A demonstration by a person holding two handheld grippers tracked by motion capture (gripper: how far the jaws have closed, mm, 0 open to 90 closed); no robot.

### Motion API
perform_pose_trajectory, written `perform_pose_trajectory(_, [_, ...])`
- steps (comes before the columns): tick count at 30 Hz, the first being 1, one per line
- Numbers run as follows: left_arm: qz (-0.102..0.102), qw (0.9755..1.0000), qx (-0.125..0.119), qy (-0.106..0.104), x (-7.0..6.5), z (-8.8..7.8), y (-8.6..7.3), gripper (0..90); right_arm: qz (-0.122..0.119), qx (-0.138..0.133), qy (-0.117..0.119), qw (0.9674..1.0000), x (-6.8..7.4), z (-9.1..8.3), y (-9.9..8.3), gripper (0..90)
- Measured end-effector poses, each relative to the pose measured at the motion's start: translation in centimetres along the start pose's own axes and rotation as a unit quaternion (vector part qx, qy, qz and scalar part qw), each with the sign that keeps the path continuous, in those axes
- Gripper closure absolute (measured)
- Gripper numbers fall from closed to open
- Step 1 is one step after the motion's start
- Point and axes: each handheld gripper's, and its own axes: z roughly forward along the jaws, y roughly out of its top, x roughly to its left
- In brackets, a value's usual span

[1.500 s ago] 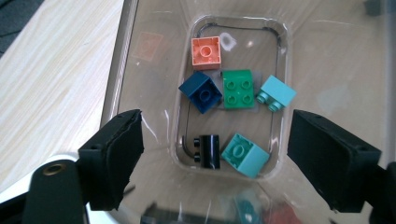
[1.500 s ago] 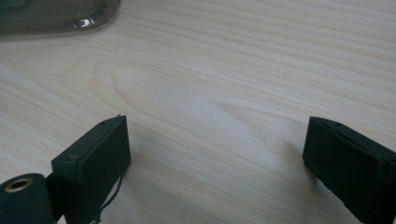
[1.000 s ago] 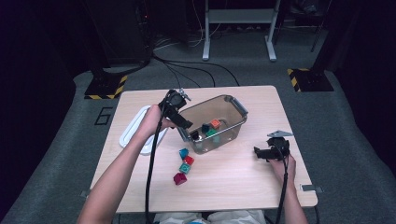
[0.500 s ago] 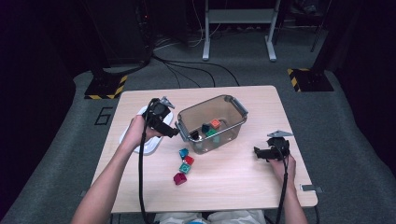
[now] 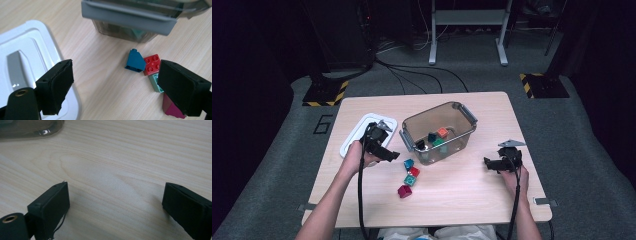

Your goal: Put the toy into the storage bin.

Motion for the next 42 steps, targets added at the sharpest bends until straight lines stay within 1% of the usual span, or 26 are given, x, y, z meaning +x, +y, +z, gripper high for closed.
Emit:
perform_pose_trajectory(4, [-0.002, 1.0, -0.001, -0.007, -0.4, 1.1, -0.7, 13.4, -0.002, 0.0, 0.0, 1.0, 0.0, 0.0, 0.0, 6.9])
perform_pose_trajectory(7, [0.0, 0.9999, 0.003, -0.013, -0.7, 2.1, -1.1, 13.0, -0.003, -0.001, 0.0, 1.0, 0.0, 0.0, 0.0, 6.9])
perform_pose_trajectory(9, [-0.002, 0.9998, 0.009, -0.019, -0.8, 2.9, -1.3, 11.2, -0.001, 0.0, 0.0, 1.0, 0.0, 0.0, 0.0, 6.9])
perform_pose_trajectory(11, [-0.006, 0.9996, 0.01, -0.025, -1.0, 3.8, -1.5, 10.7, -0.001, 0.0, 0.0, 1.0, 0.0, 0.0, 0.0, 6.9])
perform_pose_trajectory(13, [-0.006, 0.9996, 0.011, -0.023, -1.1, 4.5, -1.7, 10.7, -0.002, -0.001, 0.0, 1.0, 0.0, 0.0, 0.0, 6.9])
perform_pose_trajectory(16, [-0.008, 0.9995, 0.012, -0.029, -1.1, 5.2, -1.9, 11.0, -0.001, 0.0, 0.0, 1.0, 0.0, 0.0, 0.0, 6.9])
perform_pose_trajectory(18, [-0.011, 0.9995, 0.008, -0.03, -1.2, 5.7, -2.0, 11.7, -0.002, -0.001, 0.0, 1.0, 0.0, 0.0, 0.0, 7.0])
perform_pose_trajectory(19, [-0.01, 0.9995, 0.006, -0.03, -1.3, 5.9, -2.0, 12.6, 0.0, 0.0, 0.0, 1.0, 0.0, 0.0, 0.0, 6.9])
perform_pose_trajectory(25, [-0.008, 0.9996, -0.003, -0.026, -1.6, 6.8, -2.3, 16.6, -0.001, 0.0, 0.0, 1.0, 0.0, 0.0, 0.0, 6.9])
perform_pose_trajectory(27, [-0.007, 0.9996, -0.009, -0.025, -1.7, 7.0, -2.4, 19.5, -0.002, 0.0, 0.0, 1.0, 0.0, 0.0, 0.0, 7.0])
perform_pose_trajectory(28, [-0.008, 0.9995, -0.012, -0.028, -1.7, 7.1, -2.4, 20.6, -0.001, 0.0, 0.0, 1.0, 0.0, 0.0, 0.0, 6.9])
perform_pose_trajectory(29, [-0.009, 0.9995, -0.015, -0.025, -1.7, 7.2, -2.5, 22.1, 0.0, 0.0, 0.0, 1.0, 0.0, 0.0, 0.0, 7.0])
perform_pose_trajectory(32, [-0.006, 0.9994, -0.023, -0.025, -1.9, 7.5, -2.7, 25.6, 0.0, 0.0, 0.0, 1.0, 0.0, 0.0, 0.0, 6.9])
perform_pose_trajectory(36, [-0.001, 0.9991, -0.027, -0.034, -2.1, 8.0, -3.0, 29.4, 0.0, 0.0, 0.0, 1.0, 0.0, 0.0, 0.0, 6.9])
perform_pose_trajectory(38, [0.001, 0.9986, -0.032, -0.042, -2.2, 8.2, -3.1, 32.2, -0.003, -0.001, 0.0, 1.0, 0.0, 0.0, 0.0, 6.9])
perform_pose_trajectory(40, [0.008, 0.9985, -0.029, -0.045, -2.3, 8.3, -3.2, 35.9, -0.002, 0.0, 0.0, 1.0, 0.0, 0.0, 0.0, 7.0])
perform_pose_trajectory(41, [0.008, 0.9986, -0.029, -0.044, -2.4, 8.4, -3.3, 37.8, -0.001, 0.0, 0.0, 1.0, 0.0, 0.0, 0.0, 7.0])
perform_pose_trajectory(42, [0.01, 0.9983, -0.031, -0.048, -2.4, 8.5, -3.3, 39.7, -0.001, 0.0, 0.0, 1.0, 0.0, 0.0, 0.0, 6.9])
